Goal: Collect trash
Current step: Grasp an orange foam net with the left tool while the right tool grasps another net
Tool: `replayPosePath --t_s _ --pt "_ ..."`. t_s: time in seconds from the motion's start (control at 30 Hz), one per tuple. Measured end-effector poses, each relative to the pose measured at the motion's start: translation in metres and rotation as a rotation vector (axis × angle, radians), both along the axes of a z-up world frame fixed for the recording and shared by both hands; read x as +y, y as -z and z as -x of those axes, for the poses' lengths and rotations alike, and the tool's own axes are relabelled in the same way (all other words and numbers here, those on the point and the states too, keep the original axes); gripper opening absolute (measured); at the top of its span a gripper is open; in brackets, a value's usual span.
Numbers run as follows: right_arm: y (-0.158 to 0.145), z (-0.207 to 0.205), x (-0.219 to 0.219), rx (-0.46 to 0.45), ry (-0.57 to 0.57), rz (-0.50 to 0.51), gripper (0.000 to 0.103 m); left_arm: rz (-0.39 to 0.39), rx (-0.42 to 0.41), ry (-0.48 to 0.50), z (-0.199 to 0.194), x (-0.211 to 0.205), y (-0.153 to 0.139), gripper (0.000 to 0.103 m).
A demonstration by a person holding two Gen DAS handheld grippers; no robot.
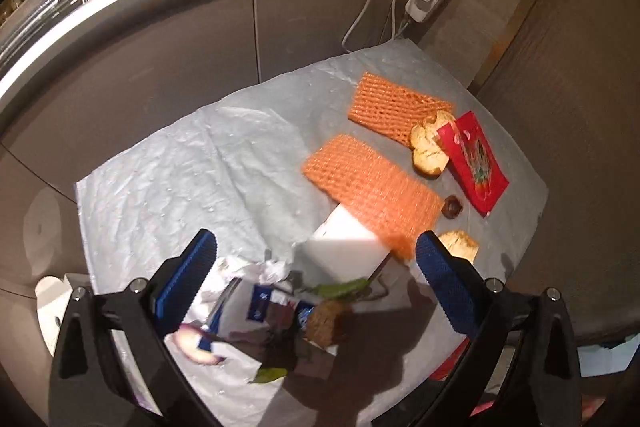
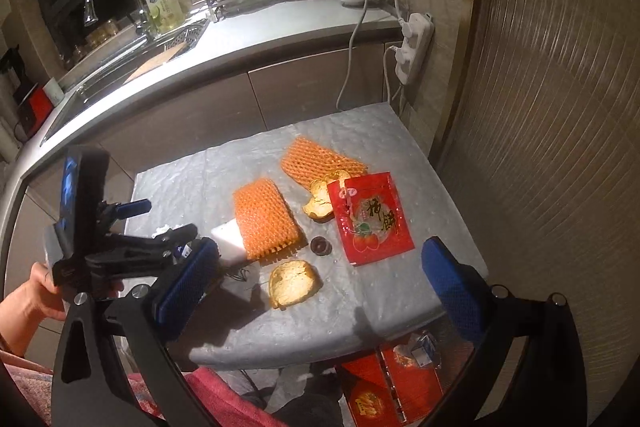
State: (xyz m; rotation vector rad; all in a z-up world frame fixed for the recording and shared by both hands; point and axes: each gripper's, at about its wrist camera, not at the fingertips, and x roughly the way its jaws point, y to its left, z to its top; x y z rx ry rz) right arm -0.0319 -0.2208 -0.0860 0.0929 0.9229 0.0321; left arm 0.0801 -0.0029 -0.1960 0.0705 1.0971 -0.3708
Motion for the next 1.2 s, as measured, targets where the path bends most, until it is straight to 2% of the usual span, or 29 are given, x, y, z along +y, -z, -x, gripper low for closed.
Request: replayPosePath --t_s 0.13,0.4,0.47,0.5,0.57,0.63,0.73,0.83,0.97,1.1,1.2 --pt "0.009 -0.01 -0.016 0.02 -0.031 -0.01 0.101 0.007 0.079 -0.069 -0.034 -0.035 0.016 0.096" --pt "0.027 -0.024 -0.039 0.051 -0.063 -0.051 0.101 -0.109 0.24 -0.168 -0.069 -0.08 0.068 0.095" --pt "0.03 -0.028 -0.043 0.057 -0.067 -0.064 0.101 -0.127 0.254 -0.175 -0.071 -0.084 0.073 0.079" --pt "0.032 -0.031 -0.045 0.061 -0.07 -0.07 0.101 -0.133 0.268 -0.172 -0.072 -0.085 0.076 0.064" --pt "0.036 -0.036 -0.049 0.064 -0.077 -0.079 0.101 -0.124 0.295 -0.173 -0.073 -0.085 0.078 0.058" --pt "0.039 -0.043 -0.051 0.065 -0.087 -0.087 0.101 -0.122 0.276 -0.169 -0.072 -0.085 0.073 0.034" --pt "0.044 -0.055 -0.051 0.07 -0.112 -0.1 0.101 -0.113 0.258 -0.15 -0.069 -0.081 0.066 0.022" --pt "0.05 -0.073 -0.047 0.064 -0.174 -0.094 0.101 -0.091 0.222 -0.139 -0.064 -0.074 0.049 0.021" --pt "0.062 -0.116 -0.029 0.063 -0.324 -0.043 0.101 -0.053 0.161 -0.14 -0.051 -0.059 0.01 0.021" --pt "0.085 -0.17 -0.006 0.09 -0.471 0.009 0.101 -0.008 0.081 -0.146 -0.028 -0.042 -0.034 0.021" --pt "0.107 -0.208 0.012 0.124 -0.557 0.063 0.098 0.036 0.06 -0.173 -0.016 -0.026 -0.057 0.021"
